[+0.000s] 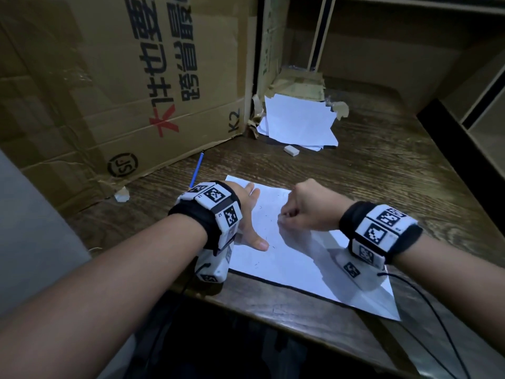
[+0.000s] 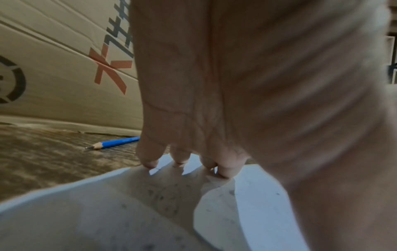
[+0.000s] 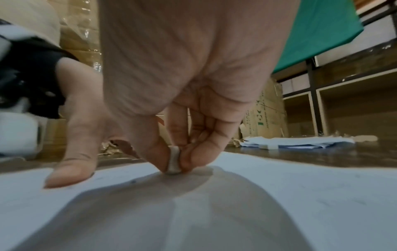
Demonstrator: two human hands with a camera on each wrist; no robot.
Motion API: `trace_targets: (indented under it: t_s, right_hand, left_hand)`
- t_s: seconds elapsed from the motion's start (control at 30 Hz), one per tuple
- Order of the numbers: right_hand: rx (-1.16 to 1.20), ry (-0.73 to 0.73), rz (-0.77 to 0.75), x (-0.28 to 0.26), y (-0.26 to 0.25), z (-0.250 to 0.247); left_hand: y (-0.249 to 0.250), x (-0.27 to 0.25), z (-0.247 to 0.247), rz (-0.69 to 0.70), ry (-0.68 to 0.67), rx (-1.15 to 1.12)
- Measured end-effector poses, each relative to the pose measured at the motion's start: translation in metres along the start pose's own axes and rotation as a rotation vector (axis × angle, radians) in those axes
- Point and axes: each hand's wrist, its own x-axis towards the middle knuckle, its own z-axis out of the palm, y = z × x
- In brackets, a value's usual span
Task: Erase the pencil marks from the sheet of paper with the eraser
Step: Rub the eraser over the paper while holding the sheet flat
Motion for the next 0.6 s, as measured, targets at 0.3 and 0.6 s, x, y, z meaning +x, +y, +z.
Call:
trace_targets:
  t_s: [0.3, 0.6]
  right_hand:
    - [-0.001, -0.029, -0.041, -0.002, -0.010, 0.002]
    - [0.038, -0.070, -0.029, 0.007, -0.028, 0.003]
  left_hand:
    - [-0.001, -0.002, 0.001, 0.002, -0.019, -0.023]
    - [-0.002, 0.003, 0.003, 0.028, 0.022, -0.002]
